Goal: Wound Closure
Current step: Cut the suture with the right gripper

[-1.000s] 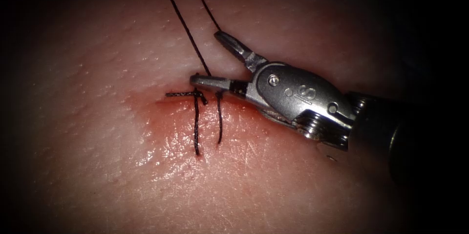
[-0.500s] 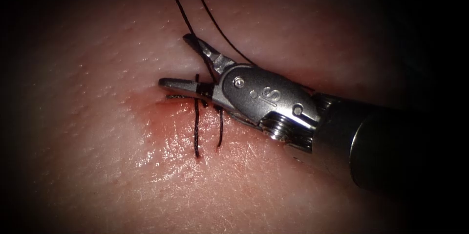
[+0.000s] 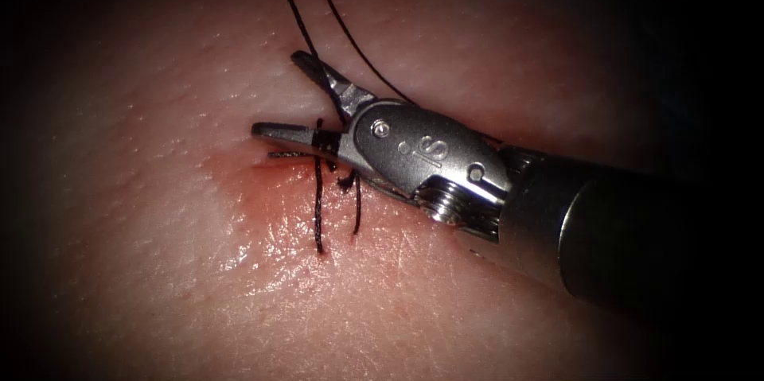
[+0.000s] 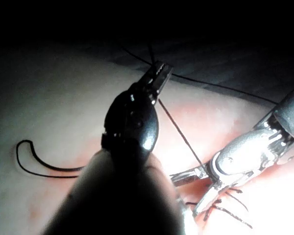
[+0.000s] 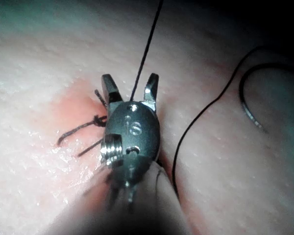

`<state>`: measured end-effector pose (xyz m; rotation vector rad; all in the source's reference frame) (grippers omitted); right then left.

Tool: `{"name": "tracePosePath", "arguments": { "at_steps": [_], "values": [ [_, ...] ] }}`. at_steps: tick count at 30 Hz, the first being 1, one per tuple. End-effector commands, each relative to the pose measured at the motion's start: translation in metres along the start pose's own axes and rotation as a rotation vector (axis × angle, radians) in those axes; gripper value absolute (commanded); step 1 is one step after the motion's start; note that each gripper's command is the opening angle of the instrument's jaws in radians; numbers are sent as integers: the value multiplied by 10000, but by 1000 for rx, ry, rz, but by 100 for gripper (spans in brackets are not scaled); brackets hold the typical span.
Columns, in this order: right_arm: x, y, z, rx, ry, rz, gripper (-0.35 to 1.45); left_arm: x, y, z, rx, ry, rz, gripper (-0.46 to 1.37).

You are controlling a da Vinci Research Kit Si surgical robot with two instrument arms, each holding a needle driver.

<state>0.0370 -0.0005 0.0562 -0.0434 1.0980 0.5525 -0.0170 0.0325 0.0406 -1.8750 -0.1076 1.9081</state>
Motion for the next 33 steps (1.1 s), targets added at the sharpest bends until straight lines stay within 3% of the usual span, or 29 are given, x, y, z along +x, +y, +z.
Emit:
{"name": "tracePosePath", "arguments": {
  "at_steps": [1, 7, 11, 16, 22, 25, 33],
  "values": [
    [-1, 0, 1, 7, 0, 0, 138, 1, 0, 0, -4, 0, 0, -35],
    [-2, 1, 1, 13, -14, 5, 119, 3, 0, 0, -7, 1, -1, -35],
    [-2, 1, 0, 50, -11, 23, 65, 3, 2, 0, -10, 1, -1, -35],
    [7, 1, -4, 63, -9, 25, 35, 1, 4, 2, -11, 2, 1, -35],
    [17, 3, -6, 64, -9, 32, 35, -1, 8, 7, -18, 4, 4, -35],
    [19, 4, -6, 64, -10, 34, 64, -2, 10, 10, -22, 5, 5, -35],
    [15, 4, -2, 61, -10, 32, 79, -2, 10, 11, -22, 5, 5, -35]
  ]
}}
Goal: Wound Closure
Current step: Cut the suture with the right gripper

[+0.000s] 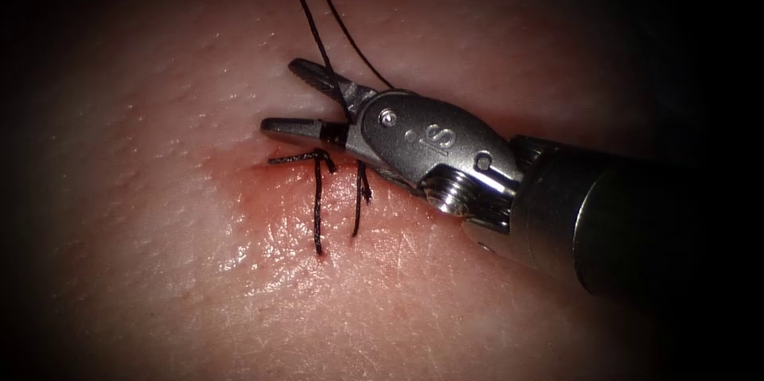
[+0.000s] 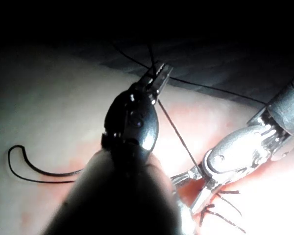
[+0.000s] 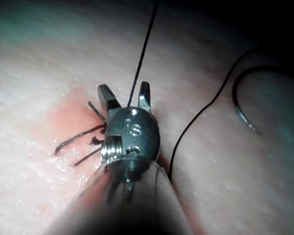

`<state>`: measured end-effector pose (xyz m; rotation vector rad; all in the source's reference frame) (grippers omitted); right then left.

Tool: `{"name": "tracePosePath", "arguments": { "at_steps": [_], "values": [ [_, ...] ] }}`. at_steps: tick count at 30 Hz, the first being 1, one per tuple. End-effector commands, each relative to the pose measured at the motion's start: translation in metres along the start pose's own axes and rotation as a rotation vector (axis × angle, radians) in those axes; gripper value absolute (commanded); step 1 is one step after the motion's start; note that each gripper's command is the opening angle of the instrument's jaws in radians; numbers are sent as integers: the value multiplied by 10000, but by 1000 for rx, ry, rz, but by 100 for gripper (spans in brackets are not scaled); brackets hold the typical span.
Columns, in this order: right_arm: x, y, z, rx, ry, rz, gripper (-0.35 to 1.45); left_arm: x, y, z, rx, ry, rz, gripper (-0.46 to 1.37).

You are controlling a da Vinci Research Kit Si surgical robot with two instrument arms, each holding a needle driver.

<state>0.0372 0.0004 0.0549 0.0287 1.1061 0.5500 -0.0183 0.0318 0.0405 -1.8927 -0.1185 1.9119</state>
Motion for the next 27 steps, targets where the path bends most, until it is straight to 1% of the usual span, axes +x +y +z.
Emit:
{"name": "tracePosePath", "arguments": {
  "at_steps": [1, 4, 5, 6, 7, 8, 11, 19, 26, 27],
  "values": [
    [-2, -1, 1, 2, 1, -3, 79, 1, 0, 0, -4, 0, 0, -35],
    [-4, -1, 4, 1, 1, -4, 69, 1, 0, 0, -4, 3, -1, -35],
    [-4, -1, 4, 1, 1, -4, 60, 1, 1, 0, -4, 3, -1, -35],
    [-4, -1, 4, 2, 2, -4, 26, 2, 1, 0, -4, 3, -1, -35],
    [-3, -1, 3, 7, 3, -4, -13, 2, 2, 0, -4, 3, -1, -35],
    [-3, 0, 3, 12, 7, -4, -35, 2, 2, 0, -4, 3, -1, -35],
    [-1, 1, 1, 29, 12, -8, -35, 2, 2, 0, -4, 3, -1, -35],
    [2, 3, -2, 22, 8, -6, -35, 1, 2, 0, -7, 4, 0, -35],
    [0, 8, -8, 27, 8, 0, -35, 1, -1, 0, -9, 4, -1, -35],
    [0, 9, -9, 25, 14, 0, -21, 0, -1, 1, -9, 4, -1, -35]
  ]
}}
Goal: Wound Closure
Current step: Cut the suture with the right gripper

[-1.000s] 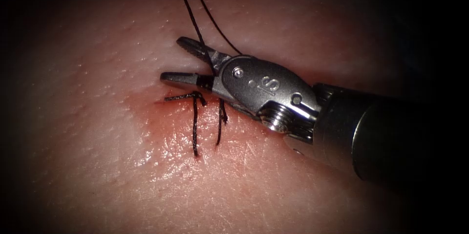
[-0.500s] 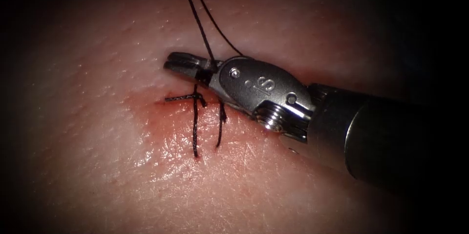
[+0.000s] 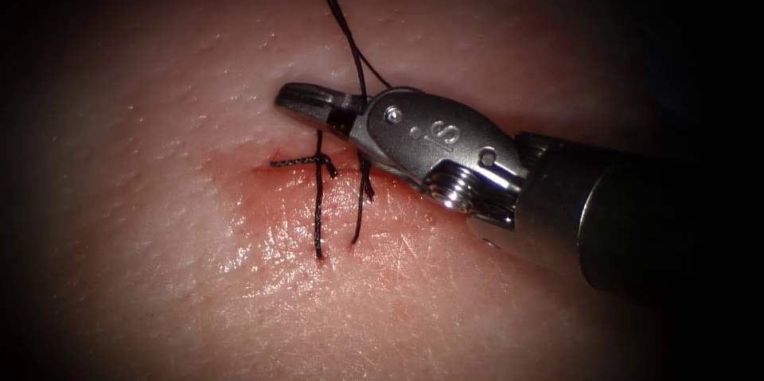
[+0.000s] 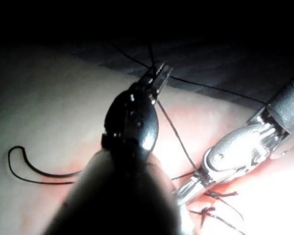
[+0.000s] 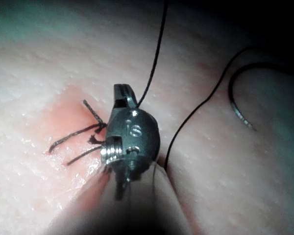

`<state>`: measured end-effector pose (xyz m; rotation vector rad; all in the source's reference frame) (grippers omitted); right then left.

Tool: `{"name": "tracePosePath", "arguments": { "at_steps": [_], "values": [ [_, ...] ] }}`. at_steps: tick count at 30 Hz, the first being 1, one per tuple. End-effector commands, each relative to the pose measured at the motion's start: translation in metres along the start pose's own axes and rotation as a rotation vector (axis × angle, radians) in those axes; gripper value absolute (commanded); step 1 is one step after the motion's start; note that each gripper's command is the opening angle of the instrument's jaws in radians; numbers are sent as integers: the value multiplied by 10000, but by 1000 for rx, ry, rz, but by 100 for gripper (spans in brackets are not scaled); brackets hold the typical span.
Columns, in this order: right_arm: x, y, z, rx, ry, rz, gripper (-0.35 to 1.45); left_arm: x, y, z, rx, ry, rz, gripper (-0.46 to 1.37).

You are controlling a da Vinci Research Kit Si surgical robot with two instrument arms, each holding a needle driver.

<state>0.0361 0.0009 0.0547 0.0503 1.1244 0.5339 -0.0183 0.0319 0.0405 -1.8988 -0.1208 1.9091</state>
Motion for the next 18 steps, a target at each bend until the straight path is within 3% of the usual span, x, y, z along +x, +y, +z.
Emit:
{"name": "tracePosePath", "arguments": {
  "at_steps": [1, 3, 5, 9, 18],
  "values": [
    [-1, 1, -1, -5, 9, 1, 30, -1, 0, 0, -5, 0, -1, -35],
    [-4, 5, -3, -33, 15, -12, 113, -1, -1, 0, -5, 0, -1, -35],
    [-6, 7, -5, -52, 9, -30, 128, -1, -1, 0, -5, 0, -1, -35],
    [-13, 14, -22, -68, 1, -42, 134, -1, -1, 1, -4, 3, -1, -35],
    [-20, 41, -84, -143, -29, -45, 136, -1, 2, 17, -13, 6, 1, -35]
  ]
}}
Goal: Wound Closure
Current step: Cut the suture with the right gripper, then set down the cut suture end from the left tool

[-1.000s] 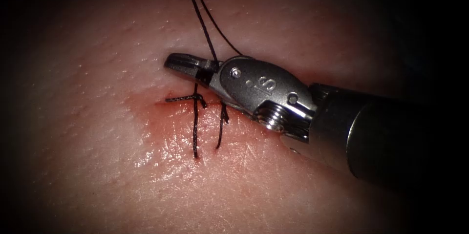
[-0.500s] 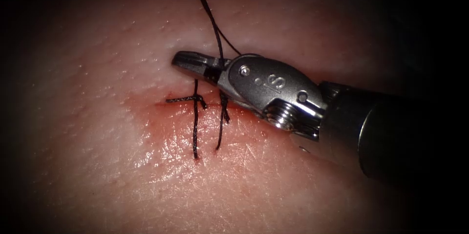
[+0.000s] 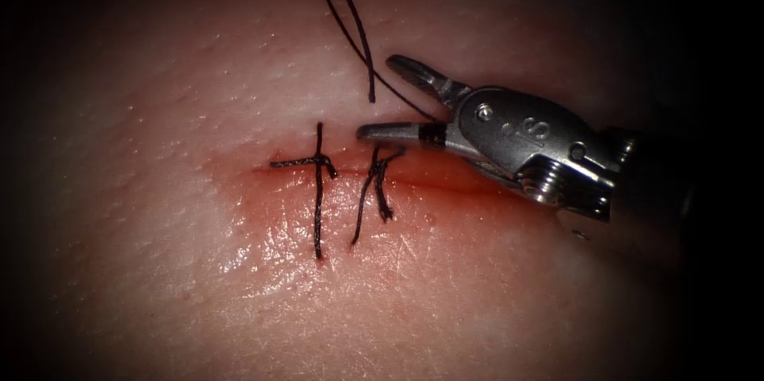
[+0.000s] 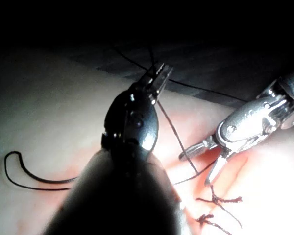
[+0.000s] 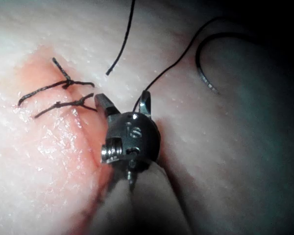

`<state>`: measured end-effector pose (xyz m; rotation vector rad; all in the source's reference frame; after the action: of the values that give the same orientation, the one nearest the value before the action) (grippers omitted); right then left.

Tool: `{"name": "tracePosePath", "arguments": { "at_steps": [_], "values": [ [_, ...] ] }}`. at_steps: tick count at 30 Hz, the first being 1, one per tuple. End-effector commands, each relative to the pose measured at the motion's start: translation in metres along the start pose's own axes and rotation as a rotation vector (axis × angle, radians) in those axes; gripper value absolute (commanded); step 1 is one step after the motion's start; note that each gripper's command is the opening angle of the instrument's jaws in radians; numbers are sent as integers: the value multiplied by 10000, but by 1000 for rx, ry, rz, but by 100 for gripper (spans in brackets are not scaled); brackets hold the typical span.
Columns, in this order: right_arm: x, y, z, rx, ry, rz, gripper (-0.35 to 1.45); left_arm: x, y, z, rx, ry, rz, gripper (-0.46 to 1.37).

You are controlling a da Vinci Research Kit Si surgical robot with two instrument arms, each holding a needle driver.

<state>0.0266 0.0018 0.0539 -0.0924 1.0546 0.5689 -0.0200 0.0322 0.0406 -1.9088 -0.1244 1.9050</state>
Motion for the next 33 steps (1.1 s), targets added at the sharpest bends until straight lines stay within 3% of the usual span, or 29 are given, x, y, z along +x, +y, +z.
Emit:
{"name": "tracePosePath", "arguments": {
  "at_steps": [1, 10, 19, 27, 33],
  "values": [
    [0, 3, -5, -7, -1, -2, 136, 0, 1, 3, -10, 0, 1, -35],
    [-9, 21, -49, -70, -9, 7, 138, -4, 8, 39, -35, 7, 4, -35],
    [-9, 18, -78, -118, -4, 13, 140, -20, 19, 91, -70, 18, 23, -35],
    [-3, 5, -117, -124, -6, 9, 139, -56, 31, 151, -114, 21, 20, -35],
    [0, -10, -160, -120, 0, 1, 135, -91, 34, 194, -151, 18, 17, -35]
  ]
}}
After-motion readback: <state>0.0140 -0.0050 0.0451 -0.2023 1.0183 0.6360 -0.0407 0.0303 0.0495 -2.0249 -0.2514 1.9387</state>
